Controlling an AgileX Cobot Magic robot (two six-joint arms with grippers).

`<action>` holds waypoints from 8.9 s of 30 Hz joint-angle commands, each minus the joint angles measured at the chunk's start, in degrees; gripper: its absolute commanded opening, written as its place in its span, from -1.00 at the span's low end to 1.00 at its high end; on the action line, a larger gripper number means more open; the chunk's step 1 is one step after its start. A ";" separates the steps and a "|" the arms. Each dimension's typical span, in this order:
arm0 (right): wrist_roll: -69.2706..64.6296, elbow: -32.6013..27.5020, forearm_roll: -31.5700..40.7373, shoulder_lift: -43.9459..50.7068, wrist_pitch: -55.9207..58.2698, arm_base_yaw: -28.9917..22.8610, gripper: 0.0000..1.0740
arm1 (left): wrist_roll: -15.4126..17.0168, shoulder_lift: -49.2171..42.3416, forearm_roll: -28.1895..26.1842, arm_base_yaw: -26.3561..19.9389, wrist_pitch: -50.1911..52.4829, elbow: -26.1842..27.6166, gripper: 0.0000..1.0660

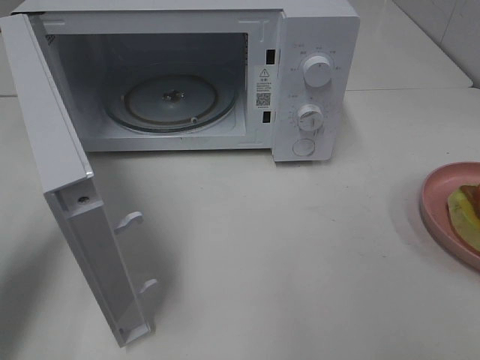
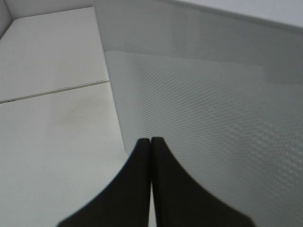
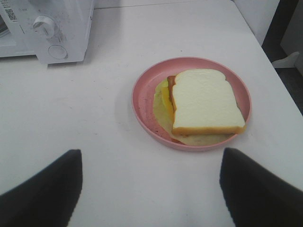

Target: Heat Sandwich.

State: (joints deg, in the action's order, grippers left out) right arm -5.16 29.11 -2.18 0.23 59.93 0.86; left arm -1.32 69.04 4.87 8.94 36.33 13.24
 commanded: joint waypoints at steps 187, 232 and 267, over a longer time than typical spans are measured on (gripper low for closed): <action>0.00 -0.06 0.06 1.55 -0.57 0.40 0.42 | -2.46 -19.60 -10.54 -13.35 -92.19 28.59 0.90; 0.06 -0.06 0.06 1.38 -0.57 0.40 0.42 | -1.20 -70.93 -8.65 -11.75 -95.40 15.07 0.90; 0.06 -0.06 0.06 1.26 -0.57 0.40 0.42 | -1.20 -70.82 -8.59 -11.75 -95.40 15.07 0.90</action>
State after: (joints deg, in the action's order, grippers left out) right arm -5.16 29.11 -2.18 0.23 59.93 0.86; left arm -2.86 -0.17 -3.84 -3.04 -59.42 28.53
